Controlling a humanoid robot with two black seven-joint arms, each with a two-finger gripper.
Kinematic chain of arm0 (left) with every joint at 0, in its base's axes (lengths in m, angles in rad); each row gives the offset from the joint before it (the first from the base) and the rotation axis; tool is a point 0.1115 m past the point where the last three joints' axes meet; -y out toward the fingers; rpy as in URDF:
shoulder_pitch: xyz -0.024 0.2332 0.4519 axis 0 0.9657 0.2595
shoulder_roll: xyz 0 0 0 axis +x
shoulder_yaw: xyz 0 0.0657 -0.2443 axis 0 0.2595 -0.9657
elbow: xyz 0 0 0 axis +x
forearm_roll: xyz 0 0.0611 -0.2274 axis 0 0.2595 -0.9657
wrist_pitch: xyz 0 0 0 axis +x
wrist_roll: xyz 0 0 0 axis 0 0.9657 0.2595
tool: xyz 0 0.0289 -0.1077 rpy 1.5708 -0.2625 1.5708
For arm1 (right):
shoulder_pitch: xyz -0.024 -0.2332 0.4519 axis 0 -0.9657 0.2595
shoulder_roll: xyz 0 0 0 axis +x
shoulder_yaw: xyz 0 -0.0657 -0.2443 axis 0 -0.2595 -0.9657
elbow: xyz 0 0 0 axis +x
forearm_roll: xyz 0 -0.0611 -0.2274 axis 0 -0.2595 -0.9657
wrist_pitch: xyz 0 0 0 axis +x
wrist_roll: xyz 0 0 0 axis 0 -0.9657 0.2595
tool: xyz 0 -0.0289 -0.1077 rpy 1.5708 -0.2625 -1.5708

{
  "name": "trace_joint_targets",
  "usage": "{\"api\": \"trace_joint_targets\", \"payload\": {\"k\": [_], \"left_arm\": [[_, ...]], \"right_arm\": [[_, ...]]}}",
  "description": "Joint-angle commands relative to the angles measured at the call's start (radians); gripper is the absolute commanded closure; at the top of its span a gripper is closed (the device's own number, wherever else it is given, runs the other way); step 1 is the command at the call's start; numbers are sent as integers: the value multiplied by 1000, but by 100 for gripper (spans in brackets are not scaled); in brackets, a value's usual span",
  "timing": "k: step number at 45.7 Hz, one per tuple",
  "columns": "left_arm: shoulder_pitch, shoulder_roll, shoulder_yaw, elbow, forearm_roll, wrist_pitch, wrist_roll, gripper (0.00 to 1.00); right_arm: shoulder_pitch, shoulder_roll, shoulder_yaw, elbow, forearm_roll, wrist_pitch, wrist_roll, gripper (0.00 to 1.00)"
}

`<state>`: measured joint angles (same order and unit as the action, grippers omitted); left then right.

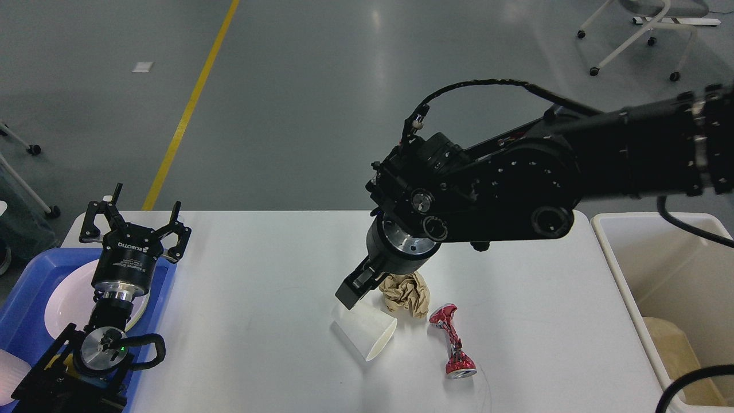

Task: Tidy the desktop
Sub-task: 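Lower the right gripper onto the second white cup and grasp it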

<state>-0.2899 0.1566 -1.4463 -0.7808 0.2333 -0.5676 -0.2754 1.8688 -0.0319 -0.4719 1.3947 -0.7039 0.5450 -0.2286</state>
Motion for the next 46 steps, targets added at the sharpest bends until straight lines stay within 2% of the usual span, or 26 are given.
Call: {"api": "trace_joint_targets", "payload": {"k": [1,9,14,21,28,38,46], "left_arm": [[0,0,1,0,0,0,-1,4],[0,0,0,0,0,0,1,4],[0,0,0,0,0,0,-1,4],[0,0,0,0,0,0,-1,4],[0,0,0,0,0,0,-1,4],[0,0,0,0,0,0,1,4],[0,0,0,0,0,0,1,4]], "right_arm": [[-138,72,-2,-112,-81,-103,0,10],[-328,214,-10,-313,-147,-138,0,10],[-424,234,-5,-390,-183,-164,0,9],[-494,236,-11,-419,-235,-272,0,9],[-574,234,-17,-456,-345,-273,0,9],[-635,230,-31,-457,-365,-287,0,9],[-660,230,-60,-503,-388,-338,0,9]]}}
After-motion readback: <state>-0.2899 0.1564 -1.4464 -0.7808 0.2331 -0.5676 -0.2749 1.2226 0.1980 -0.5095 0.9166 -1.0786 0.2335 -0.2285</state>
